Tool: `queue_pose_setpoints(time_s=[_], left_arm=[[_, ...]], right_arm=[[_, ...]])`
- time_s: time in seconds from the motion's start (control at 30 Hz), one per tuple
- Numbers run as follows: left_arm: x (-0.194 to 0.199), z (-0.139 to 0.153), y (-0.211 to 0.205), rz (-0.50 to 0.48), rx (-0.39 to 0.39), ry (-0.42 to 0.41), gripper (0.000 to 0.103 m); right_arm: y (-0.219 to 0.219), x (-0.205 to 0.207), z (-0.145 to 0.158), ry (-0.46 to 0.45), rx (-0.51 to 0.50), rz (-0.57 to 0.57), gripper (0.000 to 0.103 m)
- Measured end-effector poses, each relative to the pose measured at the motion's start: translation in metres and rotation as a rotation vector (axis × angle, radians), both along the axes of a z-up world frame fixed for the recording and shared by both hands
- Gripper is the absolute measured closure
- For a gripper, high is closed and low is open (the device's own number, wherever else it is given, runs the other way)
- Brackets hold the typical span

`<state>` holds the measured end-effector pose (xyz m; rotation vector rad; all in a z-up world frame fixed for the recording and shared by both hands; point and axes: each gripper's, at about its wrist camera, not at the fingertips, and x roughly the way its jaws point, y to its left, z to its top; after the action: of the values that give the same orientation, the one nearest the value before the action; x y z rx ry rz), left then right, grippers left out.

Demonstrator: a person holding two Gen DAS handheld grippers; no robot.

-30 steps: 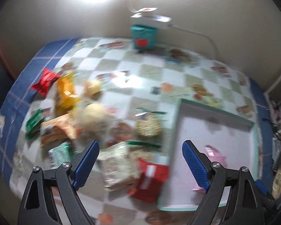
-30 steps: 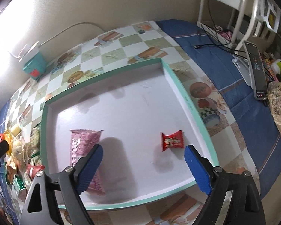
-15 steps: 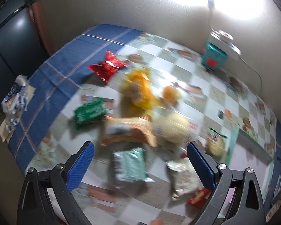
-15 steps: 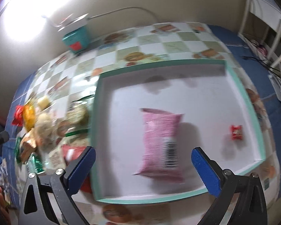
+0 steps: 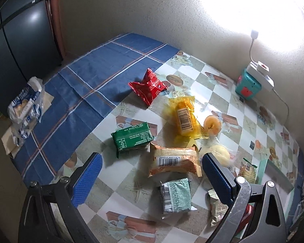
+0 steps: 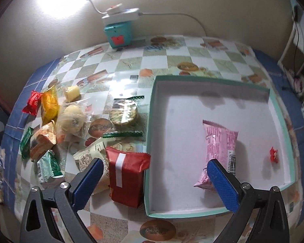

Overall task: Organize snacks
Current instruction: 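Withdraw both open tools from the tray back toward the snack pile, then grasp the red striped box with the right tool while the left tool grasps the green-and-white bag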

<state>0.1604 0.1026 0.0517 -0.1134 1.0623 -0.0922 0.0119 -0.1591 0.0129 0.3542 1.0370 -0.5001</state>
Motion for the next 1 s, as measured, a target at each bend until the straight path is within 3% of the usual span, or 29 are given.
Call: queue_pose_setpoints(time_s=[0.07,0.2,0.47,0.8,0.87,0.93,1.0], left_arm=[[0.0,0.003,0.006,0.01,-0.039,-0.023,0.004],[-0.002,0.009,0.008,0.016,-0.045,-0.059,0.004],[-0.002,0.006,0.007,0.001,-0.057,-0.051,0.004],[0.004,-0.041,0.007,0.014,-0.157,0.135,0.004],[0.003,-0.053,-0.001,-0.002,-0.134,0.195,0.004],[0.002,-0.066,-0.015,-0.046,-0.111,0.254,0.004],[-0.001,-0.073,-0.025,-0.075,-0.087,0.278,0.004]], right_arm=[[0.006,0.003,0.002,-0.016,0.001,0.031,0.0],[0.014,0.006,0.006,-0.053,0.008,0.062,0.0],[0.014,0.007,0.005,-0.09,0.107,0.076,0.0],[-0.024,-0.007,-0.002,-0.096,0.197,-0.038,0.0],[-0.026,-0.007,-0.004,-0.084,0.198,-0.042,0.003],[-0.021,-0.004,-0.008,-0.07,0.21,-0.021,0.014],[-0.014,0.001,-0.013,-0.047,0.219,0.007,0.015]])
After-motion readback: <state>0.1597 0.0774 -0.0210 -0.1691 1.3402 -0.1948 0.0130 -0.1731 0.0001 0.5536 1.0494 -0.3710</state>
